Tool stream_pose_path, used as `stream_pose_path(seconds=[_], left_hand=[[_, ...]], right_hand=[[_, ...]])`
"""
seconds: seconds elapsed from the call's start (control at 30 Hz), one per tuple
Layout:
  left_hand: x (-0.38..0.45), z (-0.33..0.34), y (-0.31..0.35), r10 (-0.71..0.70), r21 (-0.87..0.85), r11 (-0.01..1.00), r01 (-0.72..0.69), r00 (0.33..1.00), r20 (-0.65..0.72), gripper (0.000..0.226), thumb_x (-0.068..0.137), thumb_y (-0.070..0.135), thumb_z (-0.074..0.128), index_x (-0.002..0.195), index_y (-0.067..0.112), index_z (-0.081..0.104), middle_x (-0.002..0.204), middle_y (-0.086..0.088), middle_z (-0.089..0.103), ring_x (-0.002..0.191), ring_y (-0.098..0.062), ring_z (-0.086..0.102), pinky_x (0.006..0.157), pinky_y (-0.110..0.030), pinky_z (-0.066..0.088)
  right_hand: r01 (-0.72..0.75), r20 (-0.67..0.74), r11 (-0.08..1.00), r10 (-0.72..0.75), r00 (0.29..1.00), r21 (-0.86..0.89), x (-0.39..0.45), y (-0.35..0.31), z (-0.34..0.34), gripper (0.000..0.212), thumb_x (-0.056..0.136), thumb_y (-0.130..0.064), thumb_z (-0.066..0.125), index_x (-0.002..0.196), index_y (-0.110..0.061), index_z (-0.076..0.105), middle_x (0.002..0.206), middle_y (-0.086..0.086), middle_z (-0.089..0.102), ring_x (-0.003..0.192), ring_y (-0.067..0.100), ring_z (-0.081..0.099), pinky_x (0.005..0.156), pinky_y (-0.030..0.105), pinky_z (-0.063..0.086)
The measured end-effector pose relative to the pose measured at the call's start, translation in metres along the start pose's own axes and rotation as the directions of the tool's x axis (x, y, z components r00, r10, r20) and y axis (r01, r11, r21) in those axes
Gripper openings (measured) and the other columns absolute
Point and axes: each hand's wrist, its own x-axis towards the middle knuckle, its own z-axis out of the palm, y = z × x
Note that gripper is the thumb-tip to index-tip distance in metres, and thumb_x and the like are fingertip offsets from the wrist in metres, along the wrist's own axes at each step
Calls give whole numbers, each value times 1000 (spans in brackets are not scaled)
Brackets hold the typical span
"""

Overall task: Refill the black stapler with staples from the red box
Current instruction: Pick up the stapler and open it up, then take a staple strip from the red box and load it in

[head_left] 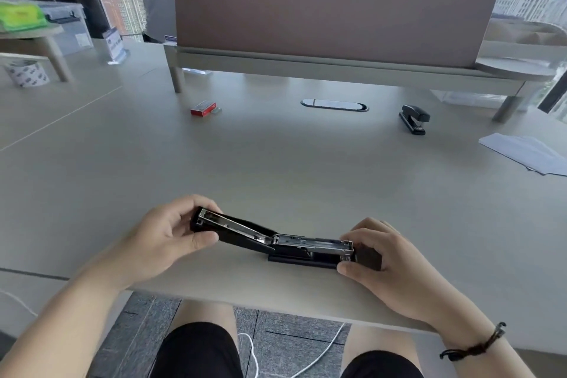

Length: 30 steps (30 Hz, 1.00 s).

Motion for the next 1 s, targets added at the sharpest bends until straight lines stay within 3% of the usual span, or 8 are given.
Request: stream_pose_path(seconds=[0.07, 0.13, 0.2, 0.53, 0.67, 0.77, 0.87, 1.0], left_hand=[[2, -3, -3, -14, 111, 994, 12, 1000, 20, 30, 72, 42, 84, 97, 36, 68, 91, 15, 73, 86, 0, 66, 87, -18, 49], [3, -5, -7, -19, 304, 953, 7, 999, 35, 27, 76, 50, 77, 98, 39, 66, 101, 9, 70, 93, -9, 66, 94, -39, 50], [3, -4, -6, -34, 401, 916, 14, 999, 43, 33, 71, 58, 69, 99, 40, 64, 106, 7, 66, 98, -16, 64, 96, -48, 49], [4, -6, -7, -50, 342, 940, 23, 996, 70, 48, 63, 67, 72, 101, 37, 65, 107, 5, 67, 97, -17, 65, 97, -47, 50], [12, -18, -5, -105, 169, 983, 79, 983, 151, 50, 62, 55, 82, 107, 39, 68, 113, 6, 72, 104, -11, 69, 98, -34, 53], [31, -25, 7, -35, 54, 998, 32, 998, 51, 29, 73, 45, 78, 97, 29, 73, 105, -4, 74, 93, -9, 71, 86, -22, 54], [72, -27, 8, -8, 53, 999, 14, 992, -128, 4, 90, 25, 71, 88, 22, 73, 87, -14, 74, 74, -12, 68, 73, -26, 53], [136, -38, -14, -30, 211, 971, 113, 932, -361, 6, 92, 24, 67, 88, 24, 70, 84, 2, 73, 75, -19, 67, 72, -31, 52]], right_hand=[[-4, 2, 1000, 4, 1000, 2, 0, 0, 0, 27, 83, -41, 74, 109, -35, 70, 101, -21, 59, 103, 6, 54, 90, 28, 44], [-9, 2, 1000, 9, 1000, 7, -1, -1, 0, 26, 83, -39, 75, 108, -33, 70, 100, -20, 59, 102, 5, 54, 89, 27, 43], [-18, 6, 1000, 18, 1000, 11, -1, -1, 0, 25, 83, -38, 75, 107, -33, 71, 100, -20, 59, 102, 5, 54, 88, 26, 43], [-37, 39, 999, 36, 999, 38, -1, -1, -3, 19, 78, -44, 75, 95, -49, 66, 102, -19, 59, 98, 0, 57, 77, 18, 40], [-83, 102, 987, 69, 992, 138, 7, -1, -21, 63, 54, -74, 74, 112, -50, 68, 111, -20, 61, 101, 2, 61, 81, 15, 46], [-71, 40, 971, 64, 997, 230, 35, -3, -33, 61, 59, -81, 68, 111, -48, 71, 105, -16, 69, 101, 6, 65, 85, 21, 50], [-90, 62, 965, 77, 995, 247, 83, -15, -31, 35, 75, -53, 76, 107, -41, 72, 96, -14, 72, 92, 1, 67, 80, 24, 54], [-121, 54, 968, 111, 992, 218, 164, -31, -10, 30, 81, -38, 78, 109, -29, 73, 91, -8, 72, 75, 8, 68, 67, 21, 51]])
